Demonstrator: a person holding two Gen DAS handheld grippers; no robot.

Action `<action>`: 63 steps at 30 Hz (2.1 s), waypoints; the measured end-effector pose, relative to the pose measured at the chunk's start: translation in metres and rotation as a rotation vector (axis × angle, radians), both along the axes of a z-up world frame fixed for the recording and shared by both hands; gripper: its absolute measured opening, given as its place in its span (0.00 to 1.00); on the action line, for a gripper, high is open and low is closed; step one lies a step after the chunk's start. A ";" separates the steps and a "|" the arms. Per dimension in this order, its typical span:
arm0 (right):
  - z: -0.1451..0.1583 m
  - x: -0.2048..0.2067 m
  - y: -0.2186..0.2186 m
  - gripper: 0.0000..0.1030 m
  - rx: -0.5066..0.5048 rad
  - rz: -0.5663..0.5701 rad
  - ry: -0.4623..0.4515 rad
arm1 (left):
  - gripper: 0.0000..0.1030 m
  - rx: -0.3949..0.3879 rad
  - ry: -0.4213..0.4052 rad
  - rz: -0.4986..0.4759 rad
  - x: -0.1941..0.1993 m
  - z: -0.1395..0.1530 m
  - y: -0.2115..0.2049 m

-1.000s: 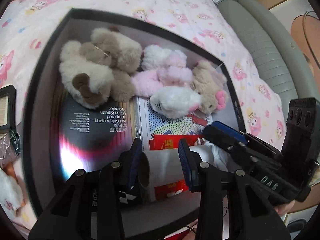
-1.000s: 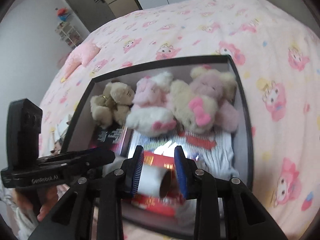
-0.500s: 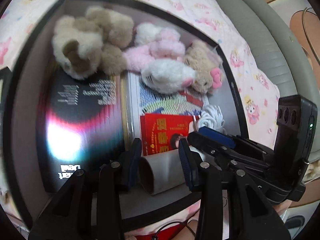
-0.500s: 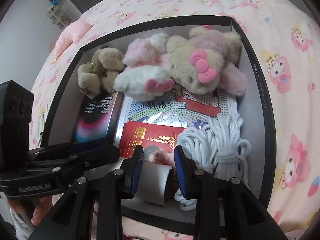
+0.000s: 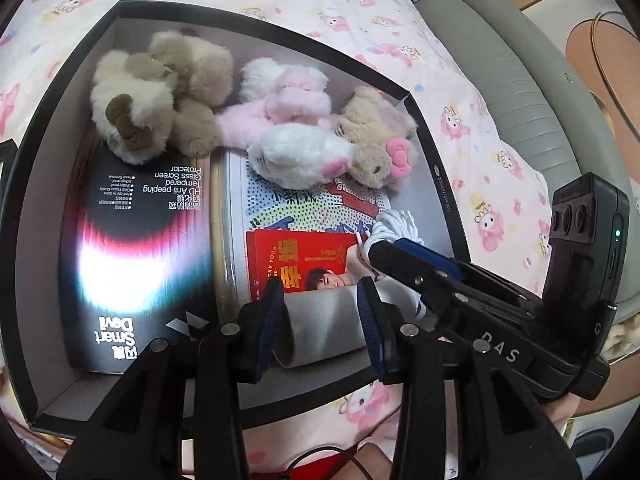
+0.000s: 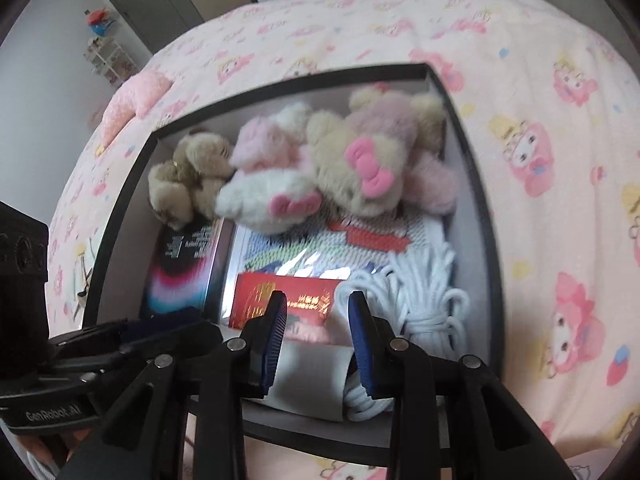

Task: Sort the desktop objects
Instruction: 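Carry the lint roller into the black box and release it, then withdraw the right gripper from the box toward the hand cream tube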

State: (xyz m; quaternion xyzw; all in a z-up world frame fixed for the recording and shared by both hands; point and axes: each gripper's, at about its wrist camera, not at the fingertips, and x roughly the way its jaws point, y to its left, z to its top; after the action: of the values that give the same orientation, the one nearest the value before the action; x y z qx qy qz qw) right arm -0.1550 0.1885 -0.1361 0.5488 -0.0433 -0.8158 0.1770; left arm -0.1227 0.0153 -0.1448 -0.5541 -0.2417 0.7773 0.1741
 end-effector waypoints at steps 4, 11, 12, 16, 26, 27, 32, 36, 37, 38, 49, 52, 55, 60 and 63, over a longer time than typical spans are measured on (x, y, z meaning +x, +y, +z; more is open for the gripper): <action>-0.003 0.002 -0.006 0.27 -0.011 0.046 -0.028 | 0.36 0.041 0.014 0.018 0.006 0.007 -0.011; -0.014 0.004 -0.015 0.27 0.050 0.062 -0.044 | 0.36 -0.010 0.010 -0.012 0.005 0.002 -0.002; -0.014 0.004 -0.016 0.27 0.051 0.063 -0.039 | 0.36 0.000 0.018 -0.011 0.005 0.003 -0.002; -0.002 0.011 -0.015 0.27 0.077 0.040 0.027 | 0.36 -0.022 0.094 0.005 0.018 0.022 -0.007; 0.053 0.054 -0.021 0.41 0.105 -0.049 0.189 | 0.44 -0.124 0.267 0.008 0.063 0.083 -0.012; 0.059 0.060 -0.021 0.41 0.102 -0.053 0.201 | 0.45 -0.124 0.276 0.007 0.069 0.088 -0.013; 0.083 0.084 -0.032 0.42 0.083 -0.043 0.243 | 0.48 -0.134 0.315 0.012 0.092 0.106 -0.020; 0.101 0.104 -0.039 0.44 0.084 -0.044 0.282 | 0.48 -0.140 0.338 0.011 0.111 0.117 -0.026; 0.104 0.110 -0.041 0.44 0.085 -0.045 0.291 | 0.48 -0.145 0.342 0.011 0.114 0.119 -0.028; 0.106 0.114 -0.043 0.44 0.085 -0.048 0.294 | 0.48 -0.147 0.345 0.010 0.118 0.121 -0.030; 0.099 0.139 -0.120 0.44 0.060 0.138 0.272 | 0.48 -0.221 0.286 0.149 0.166 0.109 -0.118; 0.086 0.139 -0.162 0.44 0.036 0.239 0.226 | 0.48 -0.240 0.247 0.235 0.180 0.098 -0.158; 0.073 0.141 -0.207 0.44 0.025 0.334 0.196 | 0.48 -0.258 0.209 0.315 0.189 0.086 -0.196; 0.043 0.131 -0.274 0.44 -0.008 0.451 0.097 | 0.48 -0.225 0.134 0.432 0.191 0.059 -0.257; 0.026 0.114 -0.299 0.44 0.040 0.442 0.070 | 0.47 -0.121 0.073 0.474 0.181 0.036 -0.290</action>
State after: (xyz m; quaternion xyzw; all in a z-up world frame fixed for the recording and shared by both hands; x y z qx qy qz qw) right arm -0.0410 -0.1104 -0.1103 0.5198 0.1002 -0.7764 0.3419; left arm 0.0583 -0.2744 -0.1089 -0.4627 -0.3115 0.8291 -0.0381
